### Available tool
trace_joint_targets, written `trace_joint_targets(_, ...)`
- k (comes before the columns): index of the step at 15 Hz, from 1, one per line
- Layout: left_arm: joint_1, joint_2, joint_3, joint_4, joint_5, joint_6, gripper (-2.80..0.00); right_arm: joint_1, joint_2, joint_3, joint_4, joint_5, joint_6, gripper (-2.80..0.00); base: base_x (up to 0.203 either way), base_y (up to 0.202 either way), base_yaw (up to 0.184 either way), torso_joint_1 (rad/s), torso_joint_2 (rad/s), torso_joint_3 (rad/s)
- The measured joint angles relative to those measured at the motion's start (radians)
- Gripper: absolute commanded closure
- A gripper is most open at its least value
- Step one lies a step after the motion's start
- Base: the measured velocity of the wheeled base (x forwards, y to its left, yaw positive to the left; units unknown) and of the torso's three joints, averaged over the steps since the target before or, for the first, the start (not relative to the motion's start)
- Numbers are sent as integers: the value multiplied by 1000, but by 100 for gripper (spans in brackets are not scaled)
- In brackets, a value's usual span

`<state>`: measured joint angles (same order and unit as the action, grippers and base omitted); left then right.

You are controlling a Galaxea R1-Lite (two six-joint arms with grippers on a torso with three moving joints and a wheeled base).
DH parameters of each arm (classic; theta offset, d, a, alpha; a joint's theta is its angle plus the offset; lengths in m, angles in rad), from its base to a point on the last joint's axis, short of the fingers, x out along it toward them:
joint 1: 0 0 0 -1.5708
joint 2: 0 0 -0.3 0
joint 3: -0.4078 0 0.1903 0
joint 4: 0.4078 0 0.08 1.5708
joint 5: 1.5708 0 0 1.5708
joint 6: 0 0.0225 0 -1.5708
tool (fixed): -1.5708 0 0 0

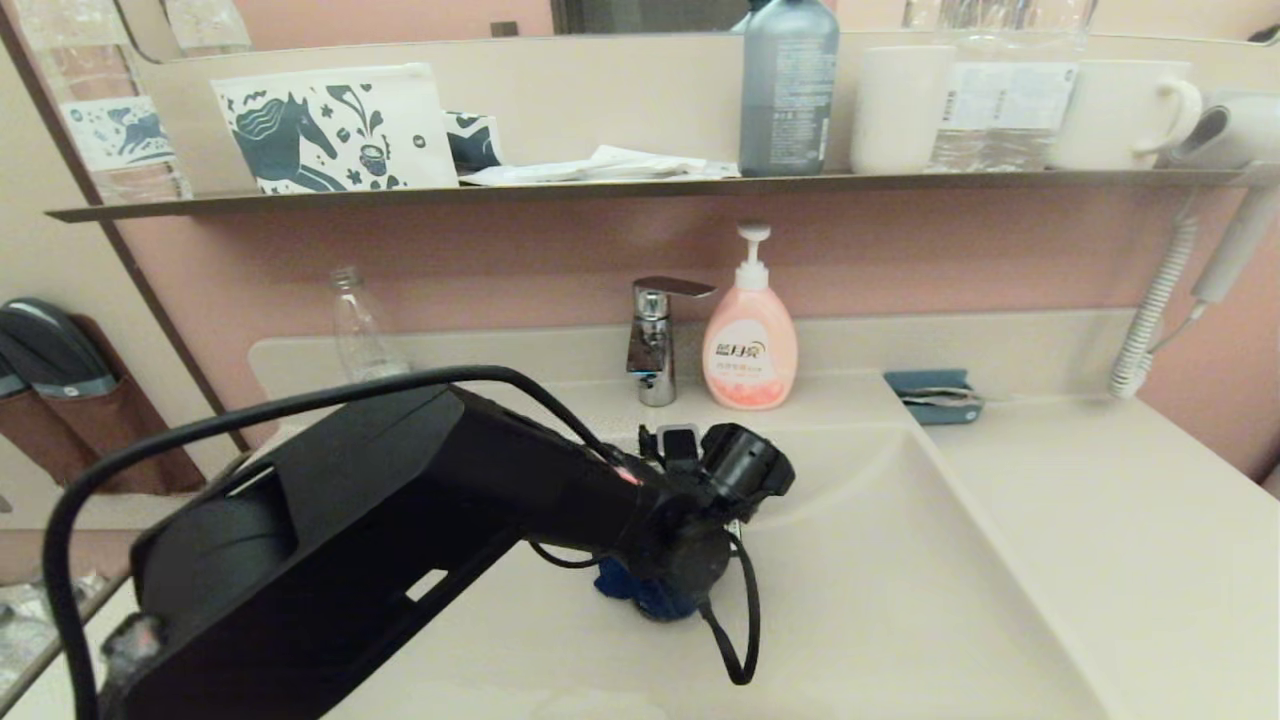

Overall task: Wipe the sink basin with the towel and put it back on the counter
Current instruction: Wipe the sink

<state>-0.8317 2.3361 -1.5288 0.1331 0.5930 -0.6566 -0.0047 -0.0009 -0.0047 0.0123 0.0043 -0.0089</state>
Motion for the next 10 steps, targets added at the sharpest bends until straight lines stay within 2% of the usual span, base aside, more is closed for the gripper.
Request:
trace_joint_targets(3,-48,27,-106,85,1,-20,0,0,0,0,0,0,0,0,0,0,0,0,0,0)
trace_joint_targets(5,-93,35,-158,174,0,-58,0,0,0,0,0,0,0,0,0,0,0,0,0,0)
trace_joint_targets(10,-179,36,-218,388,-37,-156,0,0,0,0,0,0,0,0,0,0,0,0,0,0)
